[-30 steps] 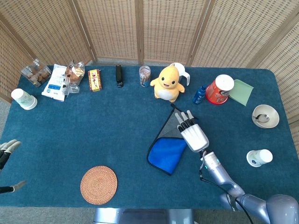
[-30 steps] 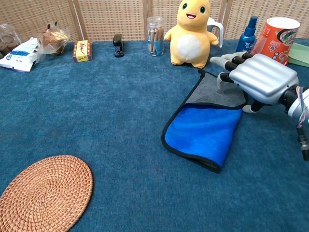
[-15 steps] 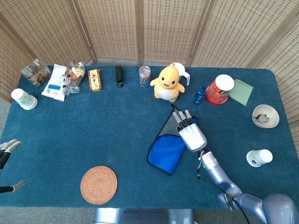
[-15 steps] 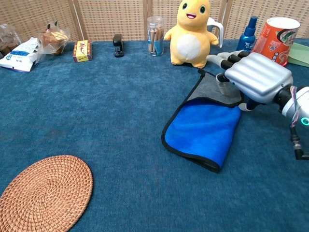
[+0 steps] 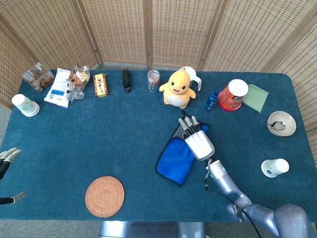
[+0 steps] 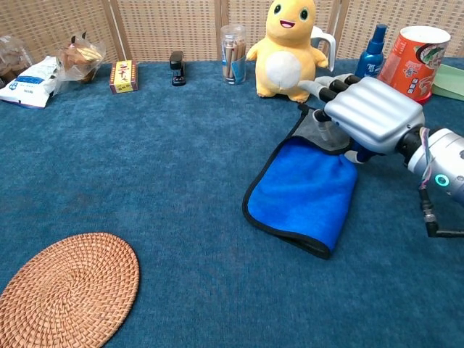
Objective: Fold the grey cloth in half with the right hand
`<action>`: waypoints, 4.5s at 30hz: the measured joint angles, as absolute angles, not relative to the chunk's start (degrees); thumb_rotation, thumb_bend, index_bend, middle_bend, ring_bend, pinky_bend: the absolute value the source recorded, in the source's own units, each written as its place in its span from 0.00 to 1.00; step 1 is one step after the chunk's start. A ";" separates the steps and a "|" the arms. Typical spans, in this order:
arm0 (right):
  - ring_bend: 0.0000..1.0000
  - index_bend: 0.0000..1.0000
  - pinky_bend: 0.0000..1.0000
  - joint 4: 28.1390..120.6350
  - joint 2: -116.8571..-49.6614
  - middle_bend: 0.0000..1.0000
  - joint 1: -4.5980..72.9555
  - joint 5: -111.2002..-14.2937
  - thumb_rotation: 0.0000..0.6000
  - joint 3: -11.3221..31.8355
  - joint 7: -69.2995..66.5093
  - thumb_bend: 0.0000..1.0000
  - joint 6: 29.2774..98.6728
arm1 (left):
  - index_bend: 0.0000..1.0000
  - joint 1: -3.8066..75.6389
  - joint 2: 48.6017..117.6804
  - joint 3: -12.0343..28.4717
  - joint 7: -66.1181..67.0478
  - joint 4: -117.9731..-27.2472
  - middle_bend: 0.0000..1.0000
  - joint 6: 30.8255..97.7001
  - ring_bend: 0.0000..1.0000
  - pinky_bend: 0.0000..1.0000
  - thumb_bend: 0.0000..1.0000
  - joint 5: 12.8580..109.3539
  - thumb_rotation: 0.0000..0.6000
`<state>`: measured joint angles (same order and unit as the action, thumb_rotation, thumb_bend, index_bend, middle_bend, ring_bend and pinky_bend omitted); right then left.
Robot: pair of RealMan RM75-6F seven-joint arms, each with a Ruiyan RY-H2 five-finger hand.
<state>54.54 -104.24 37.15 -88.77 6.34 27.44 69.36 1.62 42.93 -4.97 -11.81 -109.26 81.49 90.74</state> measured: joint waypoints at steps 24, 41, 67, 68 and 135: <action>0.07 0.27 0.18 55.82 -104.19 0.00 39.03 -85.71 1.00 9.32 30.37 0.18 68.32 | 0.00 1.91 42.83 -4.79 -12.37 -109.08 0.00 80.86 0.00 0.00 0.12 90.07 1.00; 0.00 0.00 0.16 62.76 -97.06 0.00 38.04 -84.85 1.00 6.95 33.22 0.27 64.85 | 0.00 1.80 42.90 -4.90 -11.89 -109.27 0.00 80.96 0.00 0.00 0.12 90.36 1.00; 0.00 0.00 0.17 70.40 -93.12 0.00 37.91 -84.69 1.00 6.93 38.37 0.00 65.60 | 0.00 1.87 43.09 -5.00 -11.08 -109.50 0.00 80.75 0.00 0.00 0.12 90.49 1.00; 0.00 0.00 0.17 70.51 -93.23 0.00 38.01 -84.69 1.00 7.05 38.51 0.00 65.64 | 0.00 1.90 43.11 -5.01 -11.03 -109.51 0.00 80.69 0.00 0.00 0.12 90.47 1.00; 0.00 0.00 0.18 59.95 -105.25 0.00 43.22 -75.49 1.00 13.76 39.50 0.00 64.14 | 0.00 2.37 42.76 -4.80 -13.51 -108.73 0.00 79.71 0.00 0.00 0.12 89.55 1.00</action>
